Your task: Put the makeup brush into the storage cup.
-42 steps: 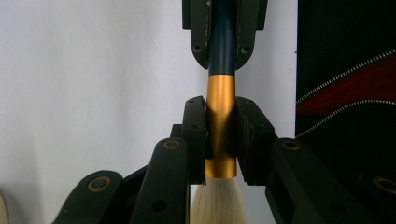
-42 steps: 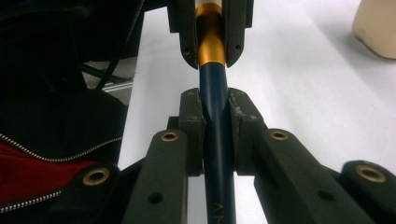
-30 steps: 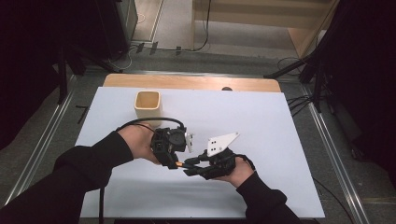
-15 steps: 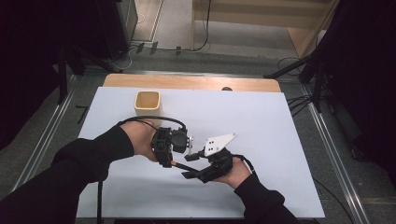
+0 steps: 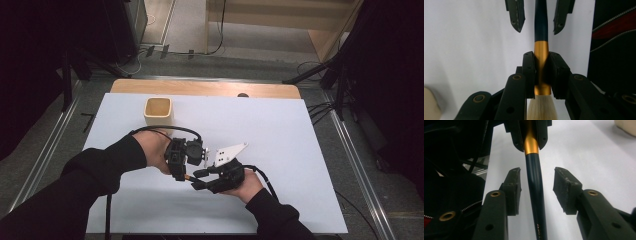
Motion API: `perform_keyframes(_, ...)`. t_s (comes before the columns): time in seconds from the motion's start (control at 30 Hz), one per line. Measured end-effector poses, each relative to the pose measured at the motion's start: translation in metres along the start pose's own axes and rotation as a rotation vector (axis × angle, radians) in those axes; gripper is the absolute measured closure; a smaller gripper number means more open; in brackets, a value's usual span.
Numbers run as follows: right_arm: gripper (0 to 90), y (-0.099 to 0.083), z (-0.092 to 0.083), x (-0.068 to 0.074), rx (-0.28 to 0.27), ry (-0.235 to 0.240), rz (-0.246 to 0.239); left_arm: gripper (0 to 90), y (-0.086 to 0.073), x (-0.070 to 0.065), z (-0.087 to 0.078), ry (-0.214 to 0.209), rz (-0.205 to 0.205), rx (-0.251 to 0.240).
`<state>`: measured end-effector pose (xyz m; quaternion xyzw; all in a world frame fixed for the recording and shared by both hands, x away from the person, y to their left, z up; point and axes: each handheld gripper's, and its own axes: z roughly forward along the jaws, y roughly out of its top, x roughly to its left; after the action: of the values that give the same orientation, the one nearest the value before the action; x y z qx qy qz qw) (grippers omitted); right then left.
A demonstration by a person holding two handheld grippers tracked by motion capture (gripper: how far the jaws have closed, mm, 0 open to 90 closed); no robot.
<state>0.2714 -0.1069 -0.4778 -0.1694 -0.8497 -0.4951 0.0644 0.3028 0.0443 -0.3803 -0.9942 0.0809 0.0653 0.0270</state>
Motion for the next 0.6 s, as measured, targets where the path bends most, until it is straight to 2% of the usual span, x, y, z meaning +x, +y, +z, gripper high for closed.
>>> perform_keyframes(0.1, 64.3, -0.0009, 0.0020, -0.0006, 0.002, 0.007, 0.003, 77.1, 0.0012, 0.0004, 0.0007, -0.019, -0.008, -0.012)
perform_keyframes(0.33, 74.9, -0.0018, 0.0042, -0.0004, 0.008, 0.038, 0.010, 77.1, 0.0013, 0.0018, 0.0012, -0.019, -0.014, -0.020)
perform_keyframes(0.5, 77.1, -0.0015, 0.0047, 0.0004, 0.012, 0.042, 0.002, 77.1, 0.0014, 0.0015, 0.0012, -0.022, -0.012, -0.018)
perform_keyframes(0.6, 78.2, -0.0007, 0.0048, 0.0022, 0.018, 0.035, -0.029, 77.0, 0.0009, 0.0011, 0.0018, -0.028, -0.014, -0.016)
